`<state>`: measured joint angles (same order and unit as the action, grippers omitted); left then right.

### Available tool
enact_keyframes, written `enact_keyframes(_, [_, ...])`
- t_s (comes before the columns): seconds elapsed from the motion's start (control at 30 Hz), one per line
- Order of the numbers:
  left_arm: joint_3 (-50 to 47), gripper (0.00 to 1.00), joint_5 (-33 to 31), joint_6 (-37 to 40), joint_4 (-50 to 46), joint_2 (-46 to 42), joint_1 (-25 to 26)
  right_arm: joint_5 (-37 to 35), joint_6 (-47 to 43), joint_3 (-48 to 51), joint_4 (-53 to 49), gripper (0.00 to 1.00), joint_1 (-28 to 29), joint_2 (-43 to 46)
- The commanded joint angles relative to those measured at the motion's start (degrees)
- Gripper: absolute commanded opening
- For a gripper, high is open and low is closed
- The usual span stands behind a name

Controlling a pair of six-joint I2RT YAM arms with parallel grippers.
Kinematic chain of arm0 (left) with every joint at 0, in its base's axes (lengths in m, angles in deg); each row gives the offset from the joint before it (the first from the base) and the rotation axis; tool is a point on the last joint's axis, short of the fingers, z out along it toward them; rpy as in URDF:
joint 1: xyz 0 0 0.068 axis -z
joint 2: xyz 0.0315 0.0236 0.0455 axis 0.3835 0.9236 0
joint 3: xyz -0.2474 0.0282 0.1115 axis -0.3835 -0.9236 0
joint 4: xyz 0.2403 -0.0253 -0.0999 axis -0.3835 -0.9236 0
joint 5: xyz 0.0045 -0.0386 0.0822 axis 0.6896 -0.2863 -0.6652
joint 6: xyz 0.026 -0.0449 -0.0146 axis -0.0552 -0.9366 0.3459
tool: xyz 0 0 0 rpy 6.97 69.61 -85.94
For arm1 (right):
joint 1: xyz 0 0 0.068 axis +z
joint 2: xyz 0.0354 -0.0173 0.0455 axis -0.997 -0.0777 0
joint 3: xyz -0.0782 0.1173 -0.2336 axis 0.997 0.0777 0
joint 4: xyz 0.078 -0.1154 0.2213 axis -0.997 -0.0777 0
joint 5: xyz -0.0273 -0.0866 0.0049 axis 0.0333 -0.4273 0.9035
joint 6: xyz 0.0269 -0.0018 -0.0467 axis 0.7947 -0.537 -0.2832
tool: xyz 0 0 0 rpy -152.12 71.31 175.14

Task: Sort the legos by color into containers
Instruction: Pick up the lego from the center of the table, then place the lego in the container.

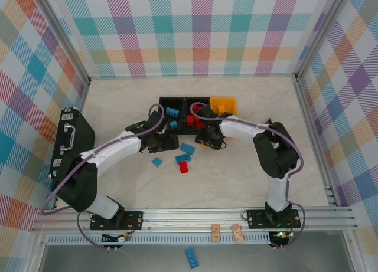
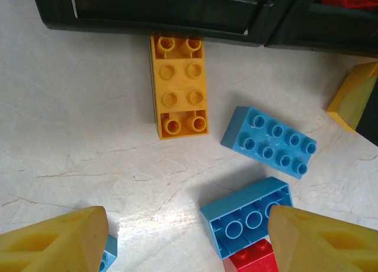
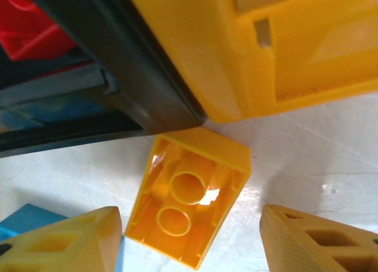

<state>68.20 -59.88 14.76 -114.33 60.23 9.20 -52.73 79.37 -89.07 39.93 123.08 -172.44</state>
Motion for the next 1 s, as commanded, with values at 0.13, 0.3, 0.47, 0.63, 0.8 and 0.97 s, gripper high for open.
enact_keyframes(0.13, [-0.88, 0.71, 0.72, -1.03, 1.52, -1.04, 0.59, -3.01, 0.53, 1.19, -3.54, 0.45, 0.34, 1.13])
enact_keyframes(0.3, [-0.79, 0.71, 1.76, -1.44, 2.05, -0.32, 0.77, -4.55, -1.78, 4.48, -3.72, 0.33, 0.49, 5.48])
enact_keyframes(0.47, [-0.73, 0.71, 1.87, -2.05, 2.64, 0.23, 1.43, -5.99, -4.96, 7.95, -4.94, 0.25, 0.6, 11.68])
enact_keyframes(0.63, [-0.77, 0.71, 3.03, -2.69, 3.66, -0.13, 2.52, -7.47, -9.22, 9.71, -7.18, 0.25, 0.53, 19.92])
enact_keyframes(0.8, [-1.1, 0.71, 6.51, -4.47, 6.96, 0.35, 3.35, -5.54, -14.43, 6.04, -9.81, 0.26, -2.68, 22.23])
enact_keyframes(0.97, [0.06, 0.72, 6.79, -5.4, 7.83, 1.01, 5.31, -3.07, -19.15, -0.49, -11.12, 0.28, -7.52, 17.91])
